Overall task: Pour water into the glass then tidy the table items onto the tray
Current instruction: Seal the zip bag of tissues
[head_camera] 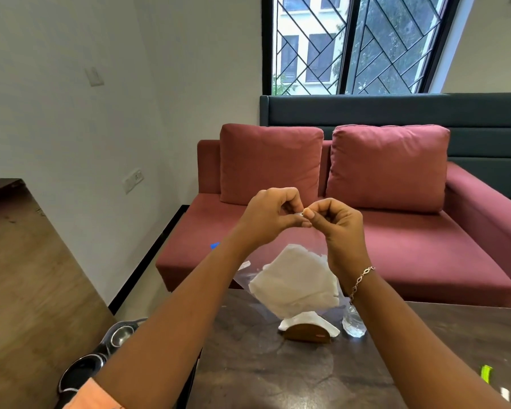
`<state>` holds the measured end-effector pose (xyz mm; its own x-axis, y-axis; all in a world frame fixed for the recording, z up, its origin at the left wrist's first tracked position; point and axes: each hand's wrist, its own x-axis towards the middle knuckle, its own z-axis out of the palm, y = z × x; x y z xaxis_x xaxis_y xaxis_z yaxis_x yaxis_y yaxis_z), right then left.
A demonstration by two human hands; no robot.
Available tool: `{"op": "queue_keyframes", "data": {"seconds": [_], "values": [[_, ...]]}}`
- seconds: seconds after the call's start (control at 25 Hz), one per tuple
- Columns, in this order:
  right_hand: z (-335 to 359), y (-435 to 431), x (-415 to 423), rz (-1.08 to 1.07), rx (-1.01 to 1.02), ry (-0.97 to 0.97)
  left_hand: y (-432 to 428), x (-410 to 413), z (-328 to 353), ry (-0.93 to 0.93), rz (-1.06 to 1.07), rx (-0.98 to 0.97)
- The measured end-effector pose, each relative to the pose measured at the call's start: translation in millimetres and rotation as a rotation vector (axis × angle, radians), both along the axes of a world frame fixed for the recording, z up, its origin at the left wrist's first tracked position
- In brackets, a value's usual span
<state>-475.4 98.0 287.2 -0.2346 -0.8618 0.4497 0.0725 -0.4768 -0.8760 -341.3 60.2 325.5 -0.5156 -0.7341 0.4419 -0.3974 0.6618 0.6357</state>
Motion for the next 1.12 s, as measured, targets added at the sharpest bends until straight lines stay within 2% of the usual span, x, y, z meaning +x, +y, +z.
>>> {"op": "queue_keyframes", "data": {"seconds": [0.12,0.36,0.84,0.92,1.04,1.12], "values": [[0,-4,3,-0.101,-0.022,0.089,-3,-2,2,-0.019,0.003,-0.014],[11,-13,-22,-0.357,-0.1,-0.026,-19,17,-4,-0.032,0.11,0.047],[19,-13,-43,-0.442,-0.093,-0.112,-32,48,-10,0.008,0.108,0.146],[22,-11,-41,-0.425,-0.06,-0.152,-29,48,-11,0.112,0.077,0.2],[31,-8,-40,-0.341,-0.031,-0.275,-14,48,-17,0.405,-0.08,0.428],[38,-5,-40,-0.281,-0.016,-0.337,-6,45,-24,0.464,-0.114,0.507]]}}
